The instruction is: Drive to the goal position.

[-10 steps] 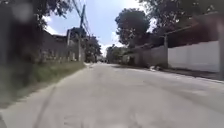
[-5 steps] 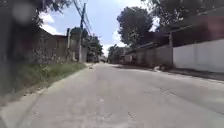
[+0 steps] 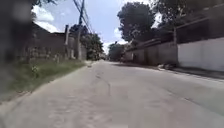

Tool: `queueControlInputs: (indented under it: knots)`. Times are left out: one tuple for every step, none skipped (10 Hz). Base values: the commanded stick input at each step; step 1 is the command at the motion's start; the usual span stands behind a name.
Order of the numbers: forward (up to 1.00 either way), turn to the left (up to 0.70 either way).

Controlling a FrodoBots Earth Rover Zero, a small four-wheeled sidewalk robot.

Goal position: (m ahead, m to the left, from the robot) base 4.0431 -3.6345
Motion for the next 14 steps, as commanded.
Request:
queueControlInputs:
  knots:
    - [1.00,0.10]
    - [1.00,0.11]
    - [1.00,0.03]
    - [1.00,0.00]
    - [1.00,0.00]
    - [1.00,0.00]
    - [1.00,0.00]
    - [1.00,0.02]
    - [1.00,0.02]
    - [1.00,0.02]
    - [1.00,0.02]
    - [1.00,0.03]
    - [1.00,0.03]
    - [1.00,0.00]
